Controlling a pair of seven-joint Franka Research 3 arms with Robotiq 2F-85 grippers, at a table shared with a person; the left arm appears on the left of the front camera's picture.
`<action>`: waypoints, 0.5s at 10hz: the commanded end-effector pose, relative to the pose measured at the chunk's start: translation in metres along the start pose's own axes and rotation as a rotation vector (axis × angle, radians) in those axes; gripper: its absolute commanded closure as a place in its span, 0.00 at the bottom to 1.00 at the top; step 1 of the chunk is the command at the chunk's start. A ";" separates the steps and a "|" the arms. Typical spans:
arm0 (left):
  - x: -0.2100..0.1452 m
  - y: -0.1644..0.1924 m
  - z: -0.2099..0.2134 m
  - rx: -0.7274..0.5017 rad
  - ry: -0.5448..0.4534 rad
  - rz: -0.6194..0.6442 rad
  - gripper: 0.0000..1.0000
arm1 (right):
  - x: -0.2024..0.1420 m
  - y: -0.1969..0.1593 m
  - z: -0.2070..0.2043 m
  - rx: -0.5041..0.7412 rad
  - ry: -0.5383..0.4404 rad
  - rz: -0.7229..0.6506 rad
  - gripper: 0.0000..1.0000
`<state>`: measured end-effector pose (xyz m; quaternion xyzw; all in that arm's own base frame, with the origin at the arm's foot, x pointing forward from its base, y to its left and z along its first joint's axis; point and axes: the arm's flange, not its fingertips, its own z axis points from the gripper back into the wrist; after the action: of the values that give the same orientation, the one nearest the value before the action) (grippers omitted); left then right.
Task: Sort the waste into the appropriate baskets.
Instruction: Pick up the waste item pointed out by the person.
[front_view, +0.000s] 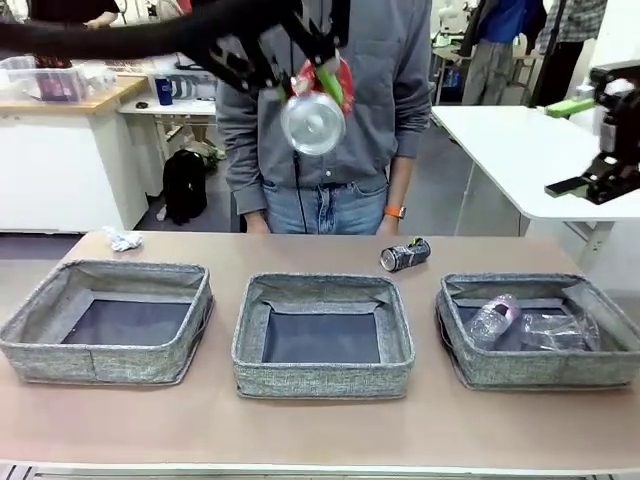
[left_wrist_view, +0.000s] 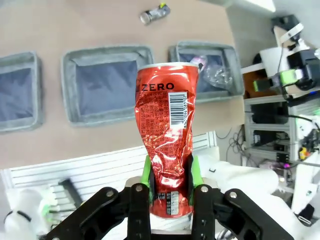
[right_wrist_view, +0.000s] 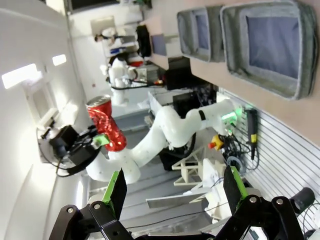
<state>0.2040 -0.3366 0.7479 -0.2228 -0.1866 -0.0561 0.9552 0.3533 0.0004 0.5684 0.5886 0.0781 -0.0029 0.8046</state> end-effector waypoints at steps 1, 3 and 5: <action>0.017 -0.010 0.008 0.082 0.069 0.045 0.71 | 0.014 0.013 -0.020 0.002 0.043 0.011 0.00; 0.026 -0.022 0.012 0.076 0.051 0.053 0.71 | 0.014 0.013 -0.020 0.002 0.043 0.011 0.00; 0.024 -0.008 0.006 0.060 0.063 0.032 0.71 | 0.014 0.013 -0.020 0.002 0.043 0.011 0.00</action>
<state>0.2268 -0.3465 0.7717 -0.2016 -0.1500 -0.0364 0.9672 0.3634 0.0266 0.5681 0.5844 0.0955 0.0156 0.8056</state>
